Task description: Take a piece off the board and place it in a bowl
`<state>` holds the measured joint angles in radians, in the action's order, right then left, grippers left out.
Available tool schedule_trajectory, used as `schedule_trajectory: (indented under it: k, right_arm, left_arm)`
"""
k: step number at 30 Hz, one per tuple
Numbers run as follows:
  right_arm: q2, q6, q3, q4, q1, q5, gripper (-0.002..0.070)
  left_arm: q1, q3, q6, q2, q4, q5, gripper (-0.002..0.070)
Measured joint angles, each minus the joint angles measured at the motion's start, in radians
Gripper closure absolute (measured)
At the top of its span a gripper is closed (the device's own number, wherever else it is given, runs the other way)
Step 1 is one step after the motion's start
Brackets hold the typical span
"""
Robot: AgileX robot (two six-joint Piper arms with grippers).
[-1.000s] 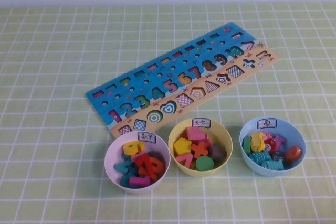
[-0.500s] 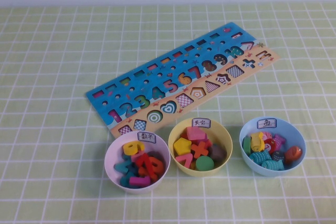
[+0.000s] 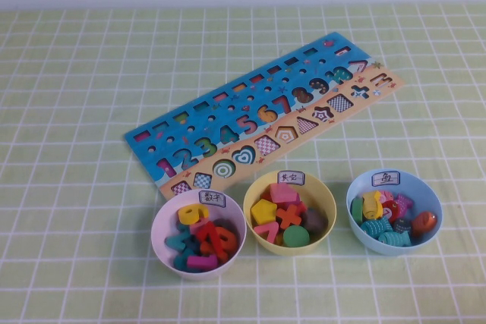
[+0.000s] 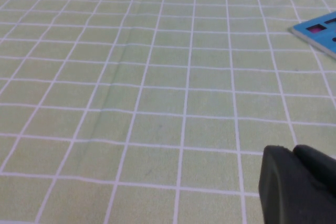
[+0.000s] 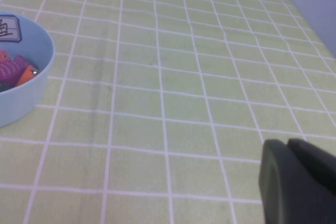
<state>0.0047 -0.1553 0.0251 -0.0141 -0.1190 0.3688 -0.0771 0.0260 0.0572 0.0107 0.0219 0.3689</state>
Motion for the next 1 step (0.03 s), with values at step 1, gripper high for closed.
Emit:
schedule_trajectory:
  k: [1]
  right_arm:
    - [0.0, 0.0, 0.0, 0.0, 0.0, 0.0, 0.0694]
  left_arm:
    - [0.0, 0.0, 0.0, 0.0, 0.0, 0.0, 0.0678]
